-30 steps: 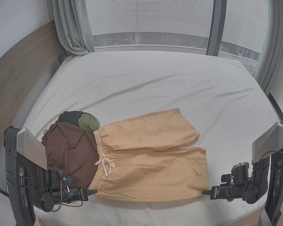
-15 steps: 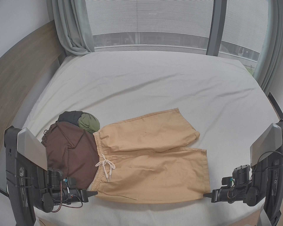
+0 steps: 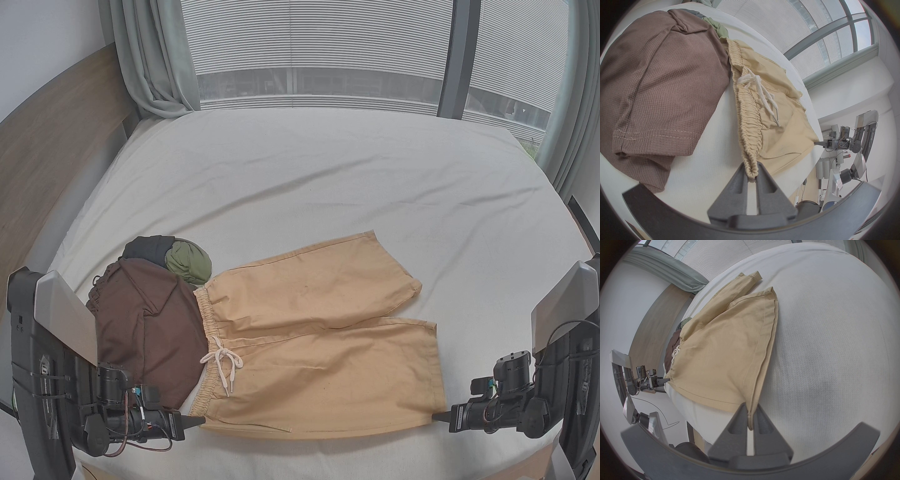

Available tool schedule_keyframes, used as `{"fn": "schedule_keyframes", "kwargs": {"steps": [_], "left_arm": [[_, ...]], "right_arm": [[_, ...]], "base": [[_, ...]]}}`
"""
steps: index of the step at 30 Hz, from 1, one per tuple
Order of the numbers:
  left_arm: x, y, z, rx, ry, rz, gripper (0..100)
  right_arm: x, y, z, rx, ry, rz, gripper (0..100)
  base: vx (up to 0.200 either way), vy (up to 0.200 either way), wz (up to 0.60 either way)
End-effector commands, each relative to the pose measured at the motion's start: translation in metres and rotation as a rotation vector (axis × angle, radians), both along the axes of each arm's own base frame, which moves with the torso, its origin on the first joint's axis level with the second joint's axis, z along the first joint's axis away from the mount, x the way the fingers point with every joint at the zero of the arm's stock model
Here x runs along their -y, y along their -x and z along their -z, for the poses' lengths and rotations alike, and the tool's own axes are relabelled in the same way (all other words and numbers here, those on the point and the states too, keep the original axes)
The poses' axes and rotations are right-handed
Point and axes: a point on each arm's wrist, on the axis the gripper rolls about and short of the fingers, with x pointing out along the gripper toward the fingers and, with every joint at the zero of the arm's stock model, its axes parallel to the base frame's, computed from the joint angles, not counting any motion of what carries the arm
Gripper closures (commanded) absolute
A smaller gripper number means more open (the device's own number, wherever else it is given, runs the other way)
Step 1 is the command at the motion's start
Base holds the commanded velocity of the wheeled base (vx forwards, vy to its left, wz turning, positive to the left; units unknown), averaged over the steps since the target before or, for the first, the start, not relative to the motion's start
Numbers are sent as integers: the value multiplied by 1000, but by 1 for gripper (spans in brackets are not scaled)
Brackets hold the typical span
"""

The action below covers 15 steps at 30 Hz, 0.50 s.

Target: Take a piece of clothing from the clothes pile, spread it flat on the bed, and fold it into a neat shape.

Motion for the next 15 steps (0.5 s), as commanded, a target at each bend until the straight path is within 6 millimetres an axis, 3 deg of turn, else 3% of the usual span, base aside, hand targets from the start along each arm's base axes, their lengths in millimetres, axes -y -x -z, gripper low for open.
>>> {"fn": "schedule_keyframes", "kwargs": {"steps": [1, 6, 15], "left_arm": [[-1, 5, 0, -16, -6, 3, 100], [-2, 1, 0, 6, -8, 3, 100], [1, -29, -3, 125, 16, -13, 100]], "right_arm": [[1, 5, 0, -19, 4, 0, 100], [1, 3, -1, -1, 1, 0, 100], [3, -7, -16, 124, -48, 5, 100]], "base": [[0, 0, 0], [0, 0, 0], [0, 0, 0]]}}
